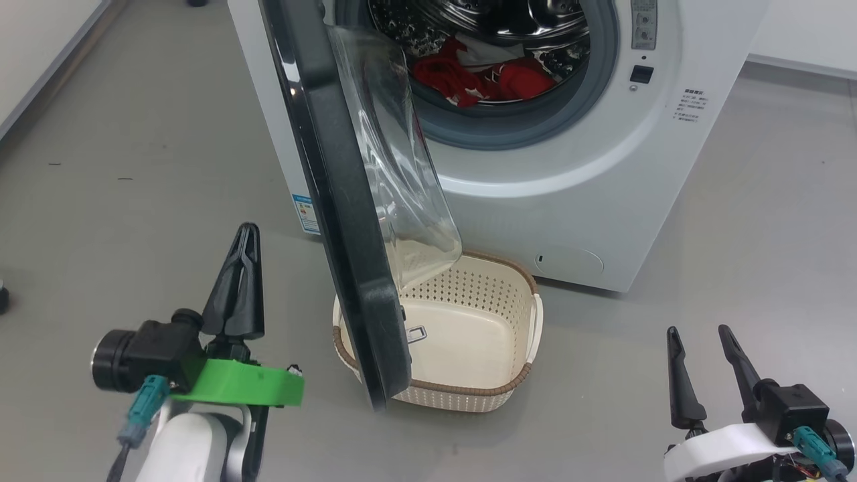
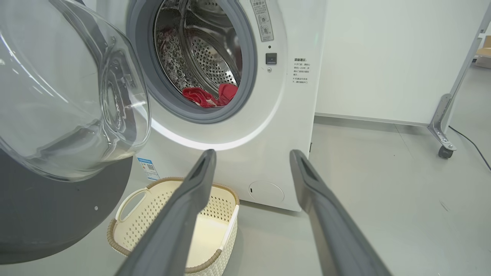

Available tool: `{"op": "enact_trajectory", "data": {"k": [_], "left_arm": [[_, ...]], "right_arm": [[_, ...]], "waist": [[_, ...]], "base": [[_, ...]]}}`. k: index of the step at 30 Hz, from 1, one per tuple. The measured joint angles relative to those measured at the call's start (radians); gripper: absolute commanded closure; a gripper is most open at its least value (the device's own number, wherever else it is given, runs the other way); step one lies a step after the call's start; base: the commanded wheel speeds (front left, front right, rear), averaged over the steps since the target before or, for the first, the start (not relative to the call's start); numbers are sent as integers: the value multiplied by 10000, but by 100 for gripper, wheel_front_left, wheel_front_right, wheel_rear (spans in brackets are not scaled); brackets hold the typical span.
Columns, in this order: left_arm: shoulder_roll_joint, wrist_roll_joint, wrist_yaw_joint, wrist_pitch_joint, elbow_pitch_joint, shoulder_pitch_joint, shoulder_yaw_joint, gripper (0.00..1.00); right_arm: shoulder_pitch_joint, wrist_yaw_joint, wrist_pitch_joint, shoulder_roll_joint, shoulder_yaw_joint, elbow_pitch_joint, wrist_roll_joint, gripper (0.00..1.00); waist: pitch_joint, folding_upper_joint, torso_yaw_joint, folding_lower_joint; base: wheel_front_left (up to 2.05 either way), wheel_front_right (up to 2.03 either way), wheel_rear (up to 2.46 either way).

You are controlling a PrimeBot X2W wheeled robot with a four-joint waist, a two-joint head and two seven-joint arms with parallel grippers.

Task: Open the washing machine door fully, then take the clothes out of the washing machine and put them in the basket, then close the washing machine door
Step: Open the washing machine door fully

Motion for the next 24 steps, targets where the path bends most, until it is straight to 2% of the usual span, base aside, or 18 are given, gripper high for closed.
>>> {"op": "enact_trajectory", "data": {"k": [8,17,24], "left_arm": [[0,215,-115,-50,-1965,-500,-284,100],[12,-36,-456,-56,-3271,-522,-1609,100],[40,-113,-892,-56,-3712,-360,-2775,100]], "right_arm": [[11,209,0,71,33,19,-224,0],[52,470,0,178,178,109,-339,0],[198,617,0,234,347,174,-431,0]], "waist": [[-101,0,55,0],[-225,0,50,0],[-277,0,-2,0]], "base": [[0,0,0],[0,0,0],[0,0,0]]}}
